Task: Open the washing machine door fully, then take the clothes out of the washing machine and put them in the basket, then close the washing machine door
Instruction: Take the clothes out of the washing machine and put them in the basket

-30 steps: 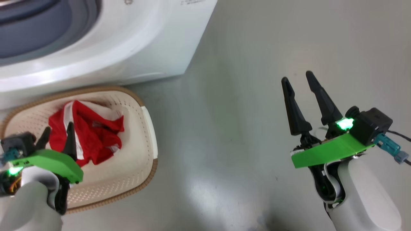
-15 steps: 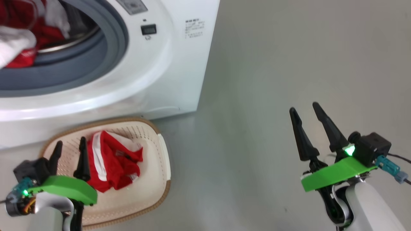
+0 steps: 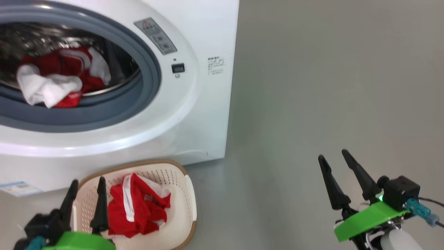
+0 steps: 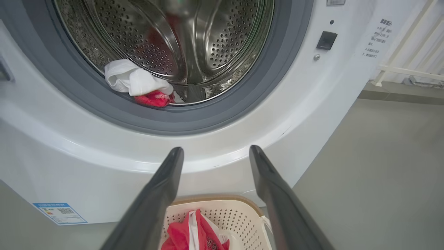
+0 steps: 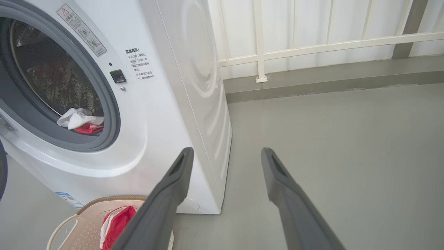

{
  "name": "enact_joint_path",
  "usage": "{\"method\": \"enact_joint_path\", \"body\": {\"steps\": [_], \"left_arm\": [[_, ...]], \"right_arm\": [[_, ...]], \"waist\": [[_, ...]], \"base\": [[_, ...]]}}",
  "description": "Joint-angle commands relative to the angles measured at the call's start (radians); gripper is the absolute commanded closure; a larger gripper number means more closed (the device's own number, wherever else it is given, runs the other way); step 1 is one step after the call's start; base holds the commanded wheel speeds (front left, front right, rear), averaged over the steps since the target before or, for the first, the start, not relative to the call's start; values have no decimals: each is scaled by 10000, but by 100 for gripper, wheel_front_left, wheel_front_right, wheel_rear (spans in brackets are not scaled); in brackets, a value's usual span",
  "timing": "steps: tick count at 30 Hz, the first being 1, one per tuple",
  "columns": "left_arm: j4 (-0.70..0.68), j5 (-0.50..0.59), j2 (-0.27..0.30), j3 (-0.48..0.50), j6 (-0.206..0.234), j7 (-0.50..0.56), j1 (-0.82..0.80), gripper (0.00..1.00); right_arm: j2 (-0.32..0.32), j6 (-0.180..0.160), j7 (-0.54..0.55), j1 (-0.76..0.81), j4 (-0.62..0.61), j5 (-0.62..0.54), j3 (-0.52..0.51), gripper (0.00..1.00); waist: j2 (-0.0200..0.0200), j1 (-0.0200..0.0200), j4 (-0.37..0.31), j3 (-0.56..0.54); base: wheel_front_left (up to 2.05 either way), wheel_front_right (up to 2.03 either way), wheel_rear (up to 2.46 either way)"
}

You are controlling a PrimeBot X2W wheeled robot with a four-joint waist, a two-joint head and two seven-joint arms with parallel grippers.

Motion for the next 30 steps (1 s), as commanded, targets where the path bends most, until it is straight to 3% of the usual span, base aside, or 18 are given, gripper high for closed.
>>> {"method": "enact_joint_path", "body": {"steps": [1,23,30], "left_arm": [[-474,143,135,379,-56,-53,235,0],[-3219,359,-315,909,-46,-53,3305,0],[-3686,-33,-329,1025,264,-53,3869,0]], "right_arm": [[-178,63,-65,147,-191,52,196,0],[-475,63,-65,1780,-515,175,-85,0],[-481,63,-65,1814,-512,193,-40,0]], "waist": [[0,0,71,-640],[0,0,112,-1887],[0,0,0,-1980]], "base": [[0,0,0],[0,0,0],[0,0,0]]}}
